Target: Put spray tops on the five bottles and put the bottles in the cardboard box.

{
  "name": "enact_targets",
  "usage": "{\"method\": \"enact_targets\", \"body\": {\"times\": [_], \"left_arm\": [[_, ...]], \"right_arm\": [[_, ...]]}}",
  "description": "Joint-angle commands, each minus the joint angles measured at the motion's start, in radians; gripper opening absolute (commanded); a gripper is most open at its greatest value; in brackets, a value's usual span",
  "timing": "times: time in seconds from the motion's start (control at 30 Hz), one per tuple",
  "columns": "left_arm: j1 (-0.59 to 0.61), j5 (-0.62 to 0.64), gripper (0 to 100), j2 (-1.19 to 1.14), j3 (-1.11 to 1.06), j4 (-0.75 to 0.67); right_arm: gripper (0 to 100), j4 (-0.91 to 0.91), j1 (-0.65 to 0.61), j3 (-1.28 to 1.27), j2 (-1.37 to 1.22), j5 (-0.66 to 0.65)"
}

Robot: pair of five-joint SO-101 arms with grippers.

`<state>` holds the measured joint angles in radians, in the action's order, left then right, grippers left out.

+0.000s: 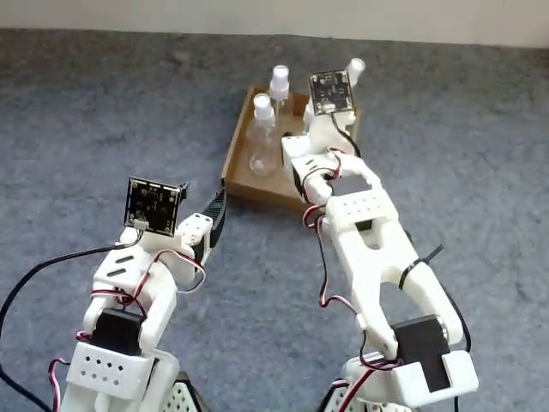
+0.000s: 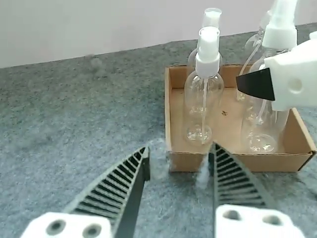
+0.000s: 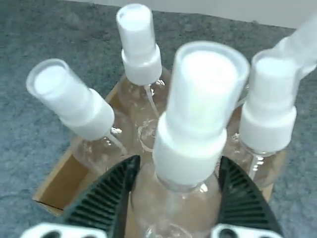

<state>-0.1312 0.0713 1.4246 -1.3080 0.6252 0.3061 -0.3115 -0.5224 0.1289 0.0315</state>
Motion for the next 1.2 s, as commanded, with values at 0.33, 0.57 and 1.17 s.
{"method": "enact_targets", "body": {"times": [0.33, 0.57, 1.17], "left_arm": [[0.007, -0.006, 15, 0.005, 0.007, -0.025], [0.007, -0.006, 15, 0.005, 0.005, -0.025], [0.007, -0.006, 15, 0.005, 0.005, -0.025]], "right_arm": [[1.5, -0.168, -0.005, -0.027, 0.013, 0.003], [1.5, -0.263, -0.004, -0.087, 0.012, -0.041], [0.4, -0.415, -0.008, -0.216, 0.004, -0.054]]}}
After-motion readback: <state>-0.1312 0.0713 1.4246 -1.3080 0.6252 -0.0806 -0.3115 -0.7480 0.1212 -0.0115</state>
